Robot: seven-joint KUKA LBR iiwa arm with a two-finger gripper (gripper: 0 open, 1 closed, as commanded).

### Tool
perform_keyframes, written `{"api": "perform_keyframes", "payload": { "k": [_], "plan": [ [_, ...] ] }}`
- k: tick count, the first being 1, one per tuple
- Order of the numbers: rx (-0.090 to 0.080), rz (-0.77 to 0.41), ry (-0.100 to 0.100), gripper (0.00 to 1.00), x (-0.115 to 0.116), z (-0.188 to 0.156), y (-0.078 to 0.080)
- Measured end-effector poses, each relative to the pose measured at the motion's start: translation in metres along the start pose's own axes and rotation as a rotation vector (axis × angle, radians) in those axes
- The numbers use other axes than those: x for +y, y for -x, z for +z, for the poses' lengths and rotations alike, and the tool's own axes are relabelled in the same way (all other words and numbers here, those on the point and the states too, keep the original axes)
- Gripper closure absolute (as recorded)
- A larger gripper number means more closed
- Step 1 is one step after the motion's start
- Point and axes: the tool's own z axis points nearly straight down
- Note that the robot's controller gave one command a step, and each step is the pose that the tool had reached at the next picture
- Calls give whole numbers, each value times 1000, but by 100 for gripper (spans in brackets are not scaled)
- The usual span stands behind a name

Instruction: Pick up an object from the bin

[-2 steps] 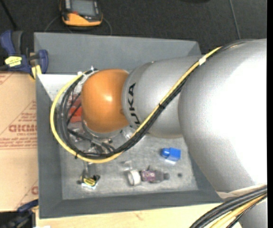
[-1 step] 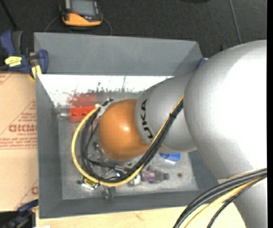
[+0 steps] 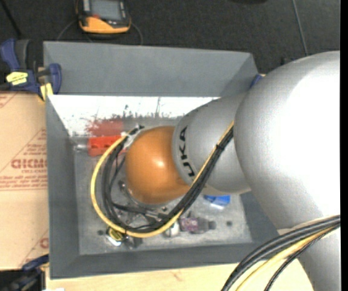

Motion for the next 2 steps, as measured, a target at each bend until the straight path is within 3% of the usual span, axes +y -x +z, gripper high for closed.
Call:
{"api": "perform_keyframes", "payload": {
  "k": [1,2],
  "plan": [
    [-7,-20,-2,100,3,-124,2],
    [-5,-37,-1,100,15,-184,-2]
  ]
}}
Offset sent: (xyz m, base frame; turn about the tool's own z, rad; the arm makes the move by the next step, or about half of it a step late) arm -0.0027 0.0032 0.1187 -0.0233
